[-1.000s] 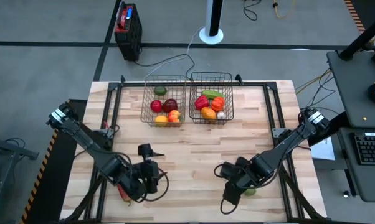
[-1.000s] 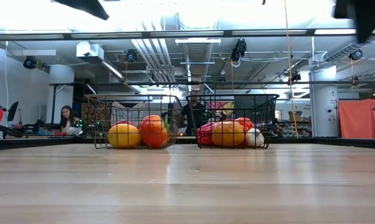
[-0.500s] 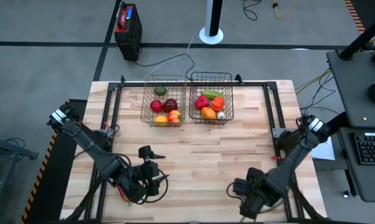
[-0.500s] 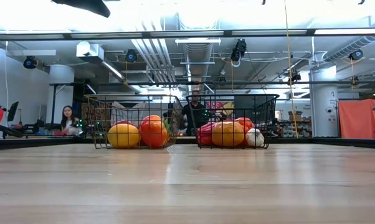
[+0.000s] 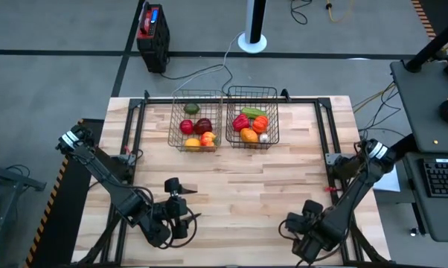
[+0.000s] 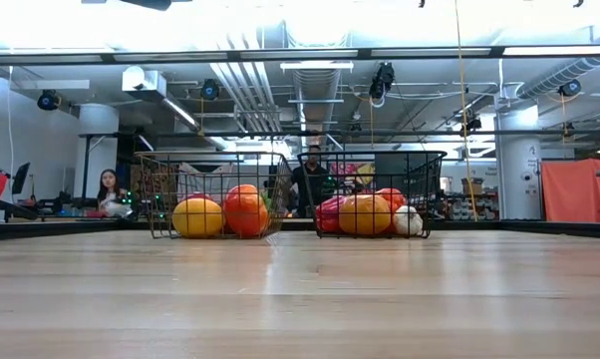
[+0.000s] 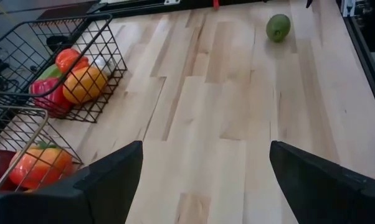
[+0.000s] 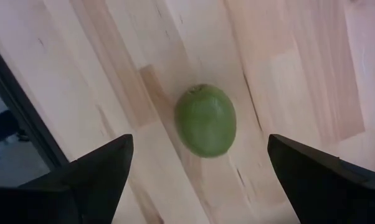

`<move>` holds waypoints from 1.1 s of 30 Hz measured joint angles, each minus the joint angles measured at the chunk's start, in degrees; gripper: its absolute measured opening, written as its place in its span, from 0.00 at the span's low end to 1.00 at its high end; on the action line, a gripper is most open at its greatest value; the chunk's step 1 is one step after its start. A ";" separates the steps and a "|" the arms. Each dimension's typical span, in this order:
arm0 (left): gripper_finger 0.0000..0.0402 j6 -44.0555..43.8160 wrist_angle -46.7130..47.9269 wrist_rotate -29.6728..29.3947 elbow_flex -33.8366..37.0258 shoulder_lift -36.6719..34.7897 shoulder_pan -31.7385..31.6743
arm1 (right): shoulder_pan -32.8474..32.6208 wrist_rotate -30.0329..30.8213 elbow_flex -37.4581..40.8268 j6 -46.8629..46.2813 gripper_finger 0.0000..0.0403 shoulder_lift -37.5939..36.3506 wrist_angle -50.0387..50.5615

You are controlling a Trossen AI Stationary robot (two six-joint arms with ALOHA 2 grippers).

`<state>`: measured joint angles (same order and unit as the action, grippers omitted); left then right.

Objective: Sort produce into baskets
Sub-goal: Put the red tomato into the silver wire basket

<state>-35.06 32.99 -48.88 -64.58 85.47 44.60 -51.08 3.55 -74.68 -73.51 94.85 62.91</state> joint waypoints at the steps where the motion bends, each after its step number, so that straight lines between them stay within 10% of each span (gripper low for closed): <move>1: 0.82 0.01 0.00 -0.07 0.00 0.00 0.00 | -0.31 0.00 0.34 -0.11 0.90 0.00 0.05; 33: 0.82 0.01 -0.48 -3.31 0.17 -0.02 0.00 | -1.78 3.29 15.87 -1.44 0.87 0.00 -17.07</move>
<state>-35.05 32.51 -52.18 -64.40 85.45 44.60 -52.86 6.84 -58.81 -74.96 94.85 45.84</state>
